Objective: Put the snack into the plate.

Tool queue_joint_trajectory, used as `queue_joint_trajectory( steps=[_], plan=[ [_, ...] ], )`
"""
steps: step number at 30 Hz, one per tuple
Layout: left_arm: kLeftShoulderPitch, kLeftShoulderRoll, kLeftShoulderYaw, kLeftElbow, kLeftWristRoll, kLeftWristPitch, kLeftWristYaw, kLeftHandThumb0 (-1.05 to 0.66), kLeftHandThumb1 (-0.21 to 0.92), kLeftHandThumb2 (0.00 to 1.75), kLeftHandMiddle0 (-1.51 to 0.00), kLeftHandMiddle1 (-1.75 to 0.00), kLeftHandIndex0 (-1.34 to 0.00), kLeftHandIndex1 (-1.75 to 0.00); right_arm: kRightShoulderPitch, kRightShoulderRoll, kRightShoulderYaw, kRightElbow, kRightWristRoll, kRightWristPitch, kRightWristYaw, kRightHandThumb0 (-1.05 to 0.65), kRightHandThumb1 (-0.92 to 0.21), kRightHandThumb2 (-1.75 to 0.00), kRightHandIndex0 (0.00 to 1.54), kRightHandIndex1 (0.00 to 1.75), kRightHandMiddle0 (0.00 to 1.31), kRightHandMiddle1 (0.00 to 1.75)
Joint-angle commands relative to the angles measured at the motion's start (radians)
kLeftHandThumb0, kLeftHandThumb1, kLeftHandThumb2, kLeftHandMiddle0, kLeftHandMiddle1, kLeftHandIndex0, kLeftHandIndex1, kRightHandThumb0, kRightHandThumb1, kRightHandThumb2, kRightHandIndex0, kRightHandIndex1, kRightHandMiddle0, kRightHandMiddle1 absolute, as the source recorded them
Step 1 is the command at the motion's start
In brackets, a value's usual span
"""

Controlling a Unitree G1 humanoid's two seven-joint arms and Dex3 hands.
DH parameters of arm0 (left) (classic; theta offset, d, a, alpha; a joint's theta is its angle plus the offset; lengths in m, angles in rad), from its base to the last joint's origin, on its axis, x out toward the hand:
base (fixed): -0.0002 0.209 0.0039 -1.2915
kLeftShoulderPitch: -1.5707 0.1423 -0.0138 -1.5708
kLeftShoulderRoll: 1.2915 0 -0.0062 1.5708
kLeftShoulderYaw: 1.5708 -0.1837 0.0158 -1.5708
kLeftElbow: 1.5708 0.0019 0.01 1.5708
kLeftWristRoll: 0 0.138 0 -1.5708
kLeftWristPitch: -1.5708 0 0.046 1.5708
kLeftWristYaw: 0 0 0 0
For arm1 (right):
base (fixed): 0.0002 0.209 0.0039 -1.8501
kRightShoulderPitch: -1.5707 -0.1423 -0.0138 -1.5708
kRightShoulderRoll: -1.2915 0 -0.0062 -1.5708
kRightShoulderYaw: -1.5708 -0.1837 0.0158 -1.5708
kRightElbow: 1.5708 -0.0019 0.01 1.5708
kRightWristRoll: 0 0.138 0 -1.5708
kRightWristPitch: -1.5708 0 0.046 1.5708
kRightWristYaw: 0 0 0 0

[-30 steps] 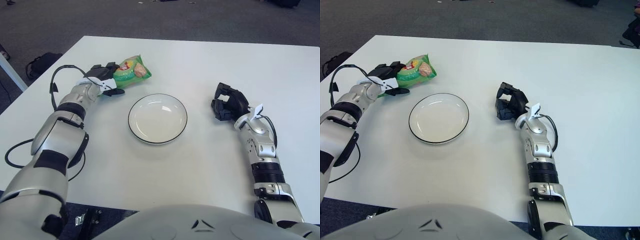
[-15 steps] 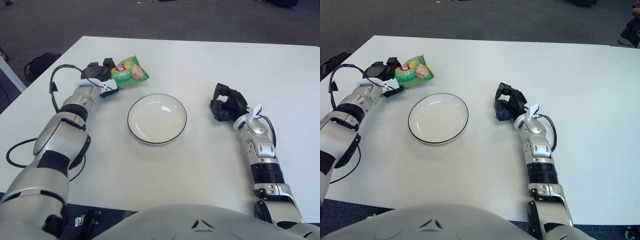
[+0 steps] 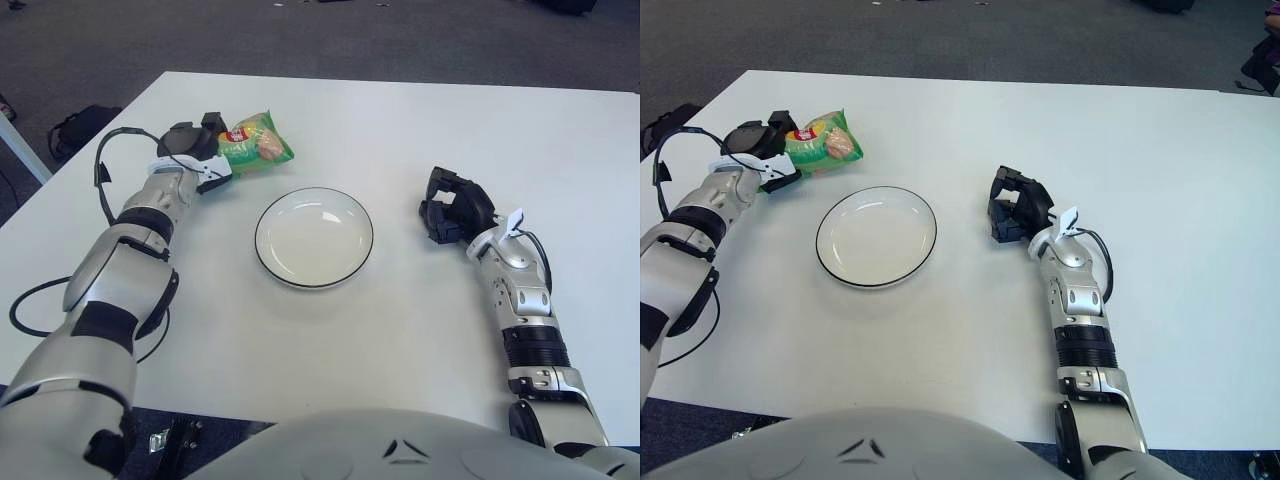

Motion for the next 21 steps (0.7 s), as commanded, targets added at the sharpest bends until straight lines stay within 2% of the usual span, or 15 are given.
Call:
queue_joint_trajectory(
  steps=[1, 10, 15, 21],
  plan=[
    [0.023, 0.057, 0.014, -0.087, 0.008, -0.073, 0.075, 0.0, 0.07, 1.56, -0.84, -1.6, -0.58, -1.75, 0.053, -0.003, 0.012, 0.049, -0.01, 0.068, -0.002, -0.53, -0.19, -1.48, 1.26, 1.75, 0.72, 1.75],
    [0.072, 0.071, 0.092, -0.25, -0.021, -0.158, 0.181, 0.0, 0.04, 1.59, -0.85, -1.62, -0.59, -1.75, 0.044, -0.007, 0.015, 0.056, -0.018, 0.088, -0.02, -0.52, -0.21, -1.45, 1.25, 1.75, 0.7, 1.75],
    [0.144, 0.076, 0.154, -0.509, -0.021, -0.143, 0.203, 0.0, 0.04, 1.6, -0.85, -1.63, -0.59, -1.75, 0.037, -0.009, 0.015, 0.064, -0.018, 0.1, -0.027, -0.52, -0.22, -1.43, 1.23, 1.75, 0.69, 1.75],
    [0.185, 0.083, 0.192, -0.645, 0.001, -0.173, 0.233, 0.0, 0.0, 1.66, -0.85, -1.7, -0.63, -1.75, 0.033, -0.008, 0.015, 0.072, -0.02, 0.096, -0.031, -0.51, -0.23, -1.42, 1.22, 1.75, 0.68, 1.75]
  ],
)
